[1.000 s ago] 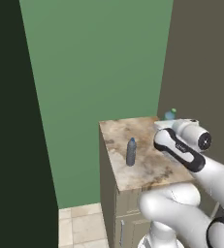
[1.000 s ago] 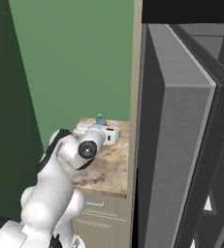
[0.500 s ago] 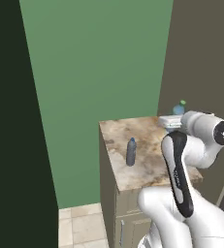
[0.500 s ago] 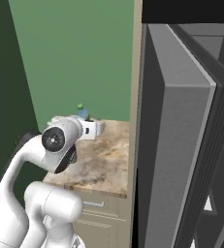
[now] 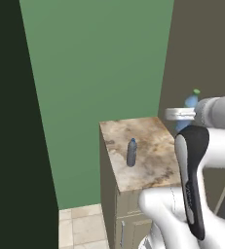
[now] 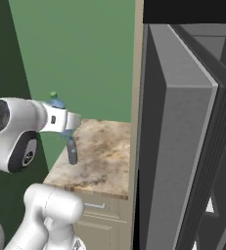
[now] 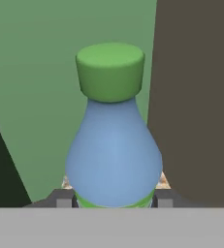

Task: Take the bottled waters from the counter and place them in the freezer to freeze. Close the freezer door after placing the bottles.

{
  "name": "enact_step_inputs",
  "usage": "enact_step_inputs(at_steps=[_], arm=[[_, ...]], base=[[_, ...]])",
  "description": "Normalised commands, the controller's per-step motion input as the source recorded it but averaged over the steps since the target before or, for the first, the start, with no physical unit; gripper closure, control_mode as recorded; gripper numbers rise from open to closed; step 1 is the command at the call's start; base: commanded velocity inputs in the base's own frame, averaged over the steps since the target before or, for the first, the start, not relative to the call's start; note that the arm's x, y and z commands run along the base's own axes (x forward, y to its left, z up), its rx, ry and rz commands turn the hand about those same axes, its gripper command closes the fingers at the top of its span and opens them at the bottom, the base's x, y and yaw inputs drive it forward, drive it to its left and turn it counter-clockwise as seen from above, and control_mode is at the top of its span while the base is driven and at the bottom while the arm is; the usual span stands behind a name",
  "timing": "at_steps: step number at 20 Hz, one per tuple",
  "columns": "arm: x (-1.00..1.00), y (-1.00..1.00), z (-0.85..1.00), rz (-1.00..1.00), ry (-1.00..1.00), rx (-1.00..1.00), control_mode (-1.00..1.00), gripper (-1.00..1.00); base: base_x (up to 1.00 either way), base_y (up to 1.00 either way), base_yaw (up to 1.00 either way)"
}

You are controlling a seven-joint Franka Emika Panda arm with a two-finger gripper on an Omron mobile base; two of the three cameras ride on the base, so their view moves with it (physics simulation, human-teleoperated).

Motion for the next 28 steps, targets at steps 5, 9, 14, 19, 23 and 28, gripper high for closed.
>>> enact_step_inputs(at_steps=[5,9,14,19,23,28], arm=[[-1.0,0.28,0.23,-0.03,-0.1,0.0,-1.0,1.0],[-0.82,0.02,0.02,-0.01,-0.04,0.0,-1.0,1.0],[-0.2,-0.1,-0.13,0.0,0.0,0.0,-1.0,1.0],[0.0,0.0,-0.14,0.0,0.03,0.0,-1.0,1.0],[0.0,0.0,0.0,0.0,0.0,0.0,-1.0,1.0],[0.0,0.0,0.0,0.0,0.0,0.0,-1.0,1.0]], base=[[0.0,0.0,0.0],[0.0,0.0,0.0],[0.0,0.0,0.0],[0.0,0.0,0.0],[0.0,0.0,0.0],[0.0,0.0,0.0]])
